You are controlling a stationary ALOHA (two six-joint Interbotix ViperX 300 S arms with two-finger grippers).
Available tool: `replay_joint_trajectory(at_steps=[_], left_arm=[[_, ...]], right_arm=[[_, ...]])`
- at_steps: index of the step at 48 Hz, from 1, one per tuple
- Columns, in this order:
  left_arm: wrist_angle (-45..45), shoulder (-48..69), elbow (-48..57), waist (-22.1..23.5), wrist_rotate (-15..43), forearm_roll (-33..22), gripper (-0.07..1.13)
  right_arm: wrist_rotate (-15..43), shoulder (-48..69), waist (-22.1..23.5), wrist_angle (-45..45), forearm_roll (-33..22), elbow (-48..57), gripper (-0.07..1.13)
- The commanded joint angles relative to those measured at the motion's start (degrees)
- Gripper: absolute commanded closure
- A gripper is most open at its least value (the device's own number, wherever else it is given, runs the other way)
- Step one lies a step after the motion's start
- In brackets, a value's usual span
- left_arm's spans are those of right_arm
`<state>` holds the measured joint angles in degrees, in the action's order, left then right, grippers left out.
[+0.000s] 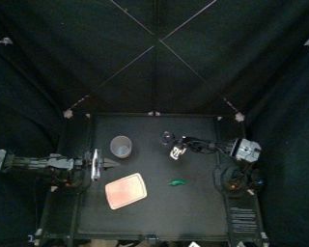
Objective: Pick the fries then place it in the grey bowl
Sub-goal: Place fries in the grey bowl
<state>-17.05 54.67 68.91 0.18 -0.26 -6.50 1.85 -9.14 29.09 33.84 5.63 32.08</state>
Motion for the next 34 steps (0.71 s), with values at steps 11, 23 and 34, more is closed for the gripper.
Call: replay_joint_trajectory(at_steps=[11, 23, 34], left_arm=[[-0.6, 0.0, -1.1, -0.4, -0.1, 0.0, 1.0], [-0.8, 0.0, -1.0, -0.5, 0.2, 0.0, 1.0], [-0.8, 0.0, -0.9, -0.5, 0.0, 0.0, 1.0]], right_arm=[[-0.1, 4.7, -6.2, -1.0, 1.9, -6.9, 0.38], [-0.3, 3.8, -11.8, -8.0, 1.7, -21.1, 0.38], [-0.2, -3.7, -13.3, -17.7, 0.0, -31.0, 0.38]])
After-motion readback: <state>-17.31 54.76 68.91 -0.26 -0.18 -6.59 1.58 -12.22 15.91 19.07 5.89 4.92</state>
